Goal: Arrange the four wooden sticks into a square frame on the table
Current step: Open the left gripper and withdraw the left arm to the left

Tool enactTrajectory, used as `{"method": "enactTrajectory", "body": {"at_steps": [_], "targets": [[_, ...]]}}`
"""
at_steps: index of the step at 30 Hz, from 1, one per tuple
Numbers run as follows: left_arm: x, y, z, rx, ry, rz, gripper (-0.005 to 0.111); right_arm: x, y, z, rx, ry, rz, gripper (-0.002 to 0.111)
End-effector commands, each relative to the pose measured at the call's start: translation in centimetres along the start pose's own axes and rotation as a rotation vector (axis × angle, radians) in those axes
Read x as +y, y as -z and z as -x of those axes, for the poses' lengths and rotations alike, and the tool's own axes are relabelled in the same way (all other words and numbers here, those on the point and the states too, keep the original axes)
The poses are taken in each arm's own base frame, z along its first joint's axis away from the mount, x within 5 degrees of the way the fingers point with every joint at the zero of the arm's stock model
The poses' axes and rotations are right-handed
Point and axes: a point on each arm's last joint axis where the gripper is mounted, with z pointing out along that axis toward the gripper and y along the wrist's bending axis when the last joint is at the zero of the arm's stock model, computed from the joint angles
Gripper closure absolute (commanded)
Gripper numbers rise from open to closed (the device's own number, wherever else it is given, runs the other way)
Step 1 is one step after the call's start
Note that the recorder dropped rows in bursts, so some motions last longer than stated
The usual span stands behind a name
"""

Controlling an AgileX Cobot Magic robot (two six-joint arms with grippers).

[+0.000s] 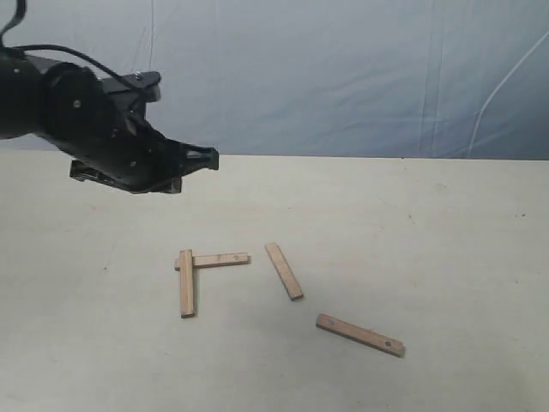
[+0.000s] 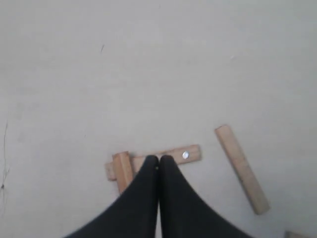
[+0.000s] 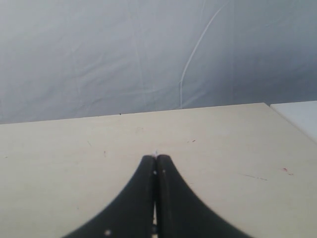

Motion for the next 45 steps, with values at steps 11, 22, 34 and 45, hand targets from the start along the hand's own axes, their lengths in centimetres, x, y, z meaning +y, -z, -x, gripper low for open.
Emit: {"method": "enactTrajectory", "body": {"at_steps": [11,22,34,45], "targets": [[3.7,10.9,-9.2,-0.899,0.071,-0.304,0.107,0.0,0.0,0.2,-0.012,-0.001,0.004,0.109],[5.6,13.1,-16.9,-1.093,0.061,-0.449,0.107,0.1,0.0,0.2,-0.011,-0.021,0.007,0.109],[7.2,12.8,-19.2,-0.964,0.079,-0.34,0.107,0.1,0.0,0.2,-0.011,-0.023,0.007,0.109],[8.7,12.8,-19.7,-0.91,0.028,-0.133,0.107,0.1,0.1,1.3,-0.134,0.064,0.005,0.109]]}}
